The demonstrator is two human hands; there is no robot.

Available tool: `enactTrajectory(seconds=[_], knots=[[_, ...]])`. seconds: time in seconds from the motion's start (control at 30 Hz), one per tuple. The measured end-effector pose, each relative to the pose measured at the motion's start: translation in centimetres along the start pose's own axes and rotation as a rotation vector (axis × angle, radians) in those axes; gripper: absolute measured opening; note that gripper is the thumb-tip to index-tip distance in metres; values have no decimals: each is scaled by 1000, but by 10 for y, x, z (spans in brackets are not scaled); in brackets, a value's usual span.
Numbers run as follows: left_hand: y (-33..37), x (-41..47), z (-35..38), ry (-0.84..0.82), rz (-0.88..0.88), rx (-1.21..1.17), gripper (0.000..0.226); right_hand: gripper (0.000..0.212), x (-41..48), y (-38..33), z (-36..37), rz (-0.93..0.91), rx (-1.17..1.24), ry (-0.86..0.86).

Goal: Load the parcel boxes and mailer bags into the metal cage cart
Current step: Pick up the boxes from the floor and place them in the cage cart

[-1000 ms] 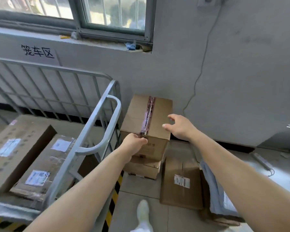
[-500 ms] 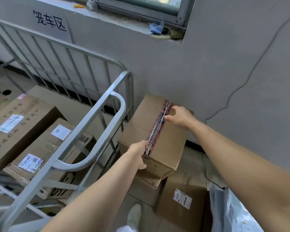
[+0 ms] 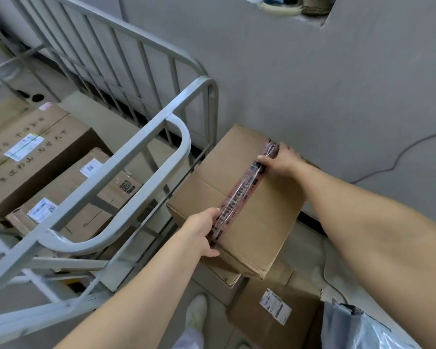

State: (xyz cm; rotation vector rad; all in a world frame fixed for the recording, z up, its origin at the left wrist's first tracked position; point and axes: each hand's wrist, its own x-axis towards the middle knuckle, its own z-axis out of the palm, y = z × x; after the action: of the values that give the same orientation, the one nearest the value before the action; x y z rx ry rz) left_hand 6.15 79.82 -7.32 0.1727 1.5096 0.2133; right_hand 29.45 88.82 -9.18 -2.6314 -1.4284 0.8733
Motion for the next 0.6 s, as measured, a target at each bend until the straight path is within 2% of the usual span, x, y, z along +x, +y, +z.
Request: enactTrajectory(seconds=[0.1,0.37,0.5,0.6], knots=[[2,-3,2,0,-17,-41,26,98,5,5,-5,7,-13,3],[-11,-35,25,123,34,105,29,100,-42,27,-21,95,-12,92],[-25,-52,41,160,146,134,29,98,-81,50,-49,127,82,204],[-30,-66,51,162,271,107,62,99,-117,69,-75,142,190,314]])
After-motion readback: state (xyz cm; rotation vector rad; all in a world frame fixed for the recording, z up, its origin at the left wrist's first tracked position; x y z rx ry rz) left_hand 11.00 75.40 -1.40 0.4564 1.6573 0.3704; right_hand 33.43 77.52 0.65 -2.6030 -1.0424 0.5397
